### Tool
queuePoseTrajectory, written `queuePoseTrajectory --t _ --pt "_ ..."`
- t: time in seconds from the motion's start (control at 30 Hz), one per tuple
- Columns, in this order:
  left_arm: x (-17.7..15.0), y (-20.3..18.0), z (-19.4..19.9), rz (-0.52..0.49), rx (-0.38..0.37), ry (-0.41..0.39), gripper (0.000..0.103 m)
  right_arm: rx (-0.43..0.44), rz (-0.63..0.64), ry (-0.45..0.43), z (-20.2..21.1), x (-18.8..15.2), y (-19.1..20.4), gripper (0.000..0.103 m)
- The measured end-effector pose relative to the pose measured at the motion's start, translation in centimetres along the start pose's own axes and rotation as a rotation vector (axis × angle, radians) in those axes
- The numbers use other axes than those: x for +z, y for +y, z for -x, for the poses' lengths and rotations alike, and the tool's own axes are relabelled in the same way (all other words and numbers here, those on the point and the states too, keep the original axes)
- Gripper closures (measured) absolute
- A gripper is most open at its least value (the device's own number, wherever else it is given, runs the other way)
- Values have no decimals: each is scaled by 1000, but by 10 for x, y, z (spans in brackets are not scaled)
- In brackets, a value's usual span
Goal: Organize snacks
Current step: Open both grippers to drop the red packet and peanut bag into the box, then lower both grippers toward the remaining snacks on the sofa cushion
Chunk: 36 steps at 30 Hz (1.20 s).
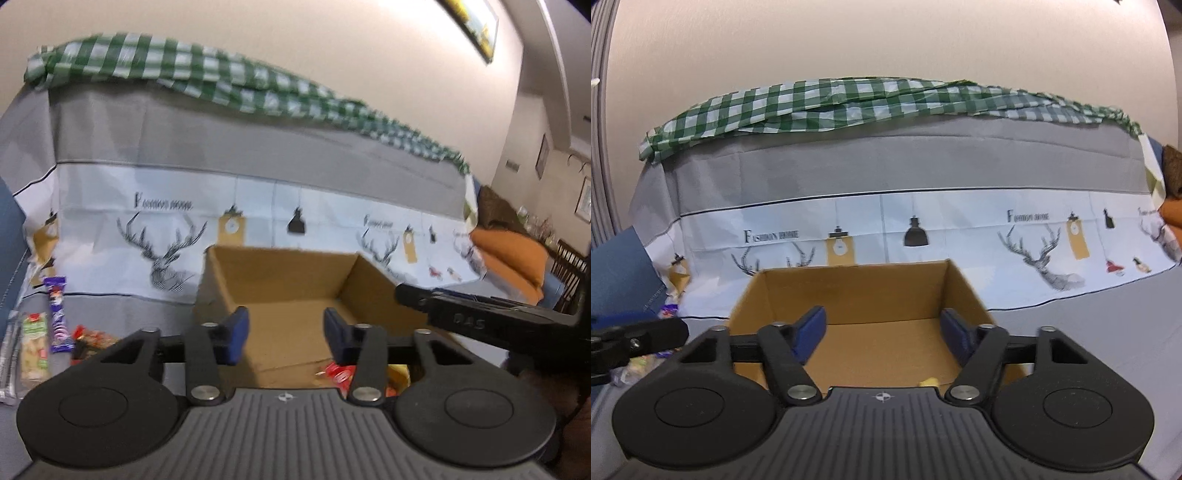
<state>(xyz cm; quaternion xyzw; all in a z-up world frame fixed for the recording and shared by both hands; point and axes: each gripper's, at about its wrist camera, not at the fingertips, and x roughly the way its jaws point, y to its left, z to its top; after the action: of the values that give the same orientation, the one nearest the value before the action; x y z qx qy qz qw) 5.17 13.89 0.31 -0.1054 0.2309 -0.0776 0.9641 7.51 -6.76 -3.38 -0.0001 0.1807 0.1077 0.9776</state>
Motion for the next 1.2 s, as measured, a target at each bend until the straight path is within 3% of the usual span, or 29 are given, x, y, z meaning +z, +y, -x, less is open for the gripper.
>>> queuePoseTrajectory --t 0.07,0.13,0.23,0.33,0.53,0.7,0.9,1.03,1.2 --pt "12 15 -3 -8 20 19 57 25 -21 -1 -1 -1 10 68" --pt "20 34 -5 12 37 20 57 40 -34 2 -1 -3 23 75" --pt "11 70 -4 61 87 6 57 71 -42 10 -3 -7 44 76" --pt "-3 106 -11 150 226 121 57 119 -18 14 -5 -11 69 76" --pt "0 147 -6 269 330 127 57 219 12 -3 -10 -19 117 76" --pt "2 167 -3 351 370 149 57 300 42 4 -12 -30 154 76" --pt "4 186 4 380 400 159 57 366 110 26 -17 -45 188 75" --pt "3 202 9 435 412 153 57 397 117 80 -26 -53 199 74" --pt "0 218 10 506 416 160 57 411 141 155 -46 -66 219 65"
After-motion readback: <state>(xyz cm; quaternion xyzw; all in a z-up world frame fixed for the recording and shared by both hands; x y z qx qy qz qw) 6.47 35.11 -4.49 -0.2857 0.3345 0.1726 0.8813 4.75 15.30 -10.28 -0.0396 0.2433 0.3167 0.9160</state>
